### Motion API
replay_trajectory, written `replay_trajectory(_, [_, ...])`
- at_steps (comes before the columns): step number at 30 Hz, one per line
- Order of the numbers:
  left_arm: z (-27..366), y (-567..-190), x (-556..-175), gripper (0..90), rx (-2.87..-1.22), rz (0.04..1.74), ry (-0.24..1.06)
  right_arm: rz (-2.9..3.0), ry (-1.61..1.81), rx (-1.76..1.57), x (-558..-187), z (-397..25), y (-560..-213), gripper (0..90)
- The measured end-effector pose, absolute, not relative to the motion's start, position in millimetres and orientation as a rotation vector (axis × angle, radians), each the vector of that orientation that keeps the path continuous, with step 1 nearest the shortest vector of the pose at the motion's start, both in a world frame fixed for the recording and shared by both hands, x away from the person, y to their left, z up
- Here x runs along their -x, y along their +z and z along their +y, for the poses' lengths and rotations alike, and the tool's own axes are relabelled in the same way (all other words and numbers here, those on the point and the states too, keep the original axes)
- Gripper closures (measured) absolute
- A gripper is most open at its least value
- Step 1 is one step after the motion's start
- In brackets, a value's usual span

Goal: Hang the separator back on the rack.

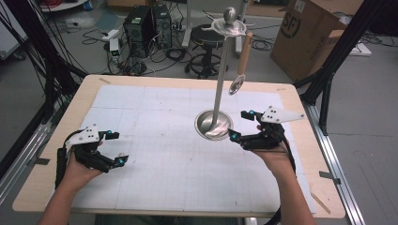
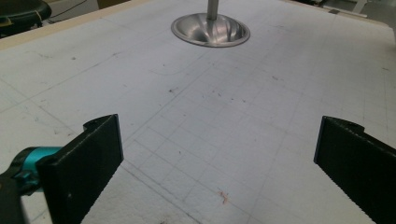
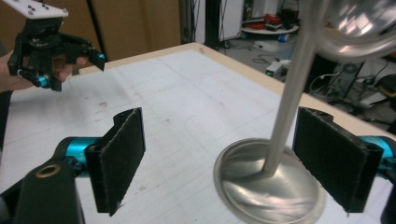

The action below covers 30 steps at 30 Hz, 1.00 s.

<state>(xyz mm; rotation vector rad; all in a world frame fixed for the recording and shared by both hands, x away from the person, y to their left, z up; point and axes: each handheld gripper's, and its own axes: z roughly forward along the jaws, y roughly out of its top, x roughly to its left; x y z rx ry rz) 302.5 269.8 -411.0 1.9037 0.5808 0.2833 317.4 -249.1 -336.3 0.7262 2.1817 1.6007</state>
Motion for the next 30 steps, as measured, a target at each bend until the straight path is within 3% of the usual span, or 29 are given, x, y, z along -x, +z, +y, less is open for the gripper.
replay_trajectory(16, [269,-412,-304,1.9,-1.899,0.584,0.282,2.198,1.638,-0.833,-317,-246,-389,12.9])
replay_trajectory(30, [268,-412,-304,1.9,-1.904,0.578,0.281,2.211,1.545,-0.850,-316,-244,-401,12.7])
